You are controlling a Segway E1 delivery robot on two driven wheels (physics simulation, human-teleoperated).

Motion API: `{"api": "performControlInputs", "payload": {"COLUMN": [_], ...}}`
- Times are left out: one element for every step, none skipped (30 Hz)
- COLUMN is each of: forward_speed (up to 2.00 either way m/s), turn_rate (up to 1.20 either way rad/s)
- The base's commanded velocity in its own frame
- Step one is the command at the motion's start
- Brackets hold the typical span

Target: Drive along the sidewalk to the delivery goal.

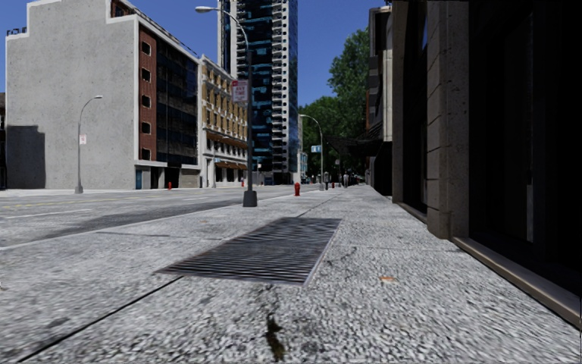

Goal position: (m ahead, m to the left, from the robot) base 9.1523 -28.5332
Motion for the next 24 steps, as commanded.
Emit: {"api": "performControlInputs", "payload": {"forward_speed": [2.0,2.0,2.0,2.0,2.0,2.0,2.0,2.0,2.0,2.0,2.0,2.0,2.0,2.0,2.0,2.0,2.0,1.99,1.99,1.99,1.99,1.99,1.99,1.99], "turn_rate": [0.44,0.44,0.4,0.34,0.0,0.0,0.0,0.0,0.0,0.0,0.0,0.0,0.0,0.0,0.0,0.0,0.0,0.0,0.0,0.0,0.0,0.0,0.0,0.0]}}
